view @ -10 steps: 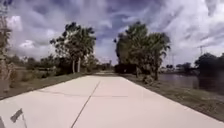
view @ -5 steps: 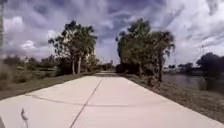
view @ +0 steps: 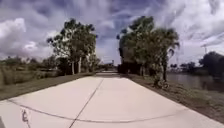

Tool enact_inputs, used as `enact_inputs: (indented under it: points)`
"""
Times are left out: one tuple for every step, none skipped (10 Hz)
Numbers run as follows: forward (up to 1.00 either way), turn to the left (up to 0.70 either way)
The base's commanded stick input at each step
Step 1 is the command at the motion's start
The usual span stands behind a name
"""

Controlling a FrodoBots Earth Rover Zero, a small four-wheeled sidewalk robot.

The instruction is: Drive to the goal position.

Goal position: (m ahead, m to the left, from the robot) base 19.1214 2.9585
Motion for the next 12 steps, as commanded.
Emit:
enact_inputs:
  points:
    - [1.0, 0.0]
    - [1.0, 0.0]
    - [1.0, 0.0]
    - [1.0, 0.0]
    - [1.0, 0.0]
    - [1.0, 0.0]
    - [1.0, 0.0]
    - [1.0, 0.0]
    - [1.0, 0.0]
    - [1.0, 0.0]
    - [1.0, 0.0]
    - [1.0, 0.0]
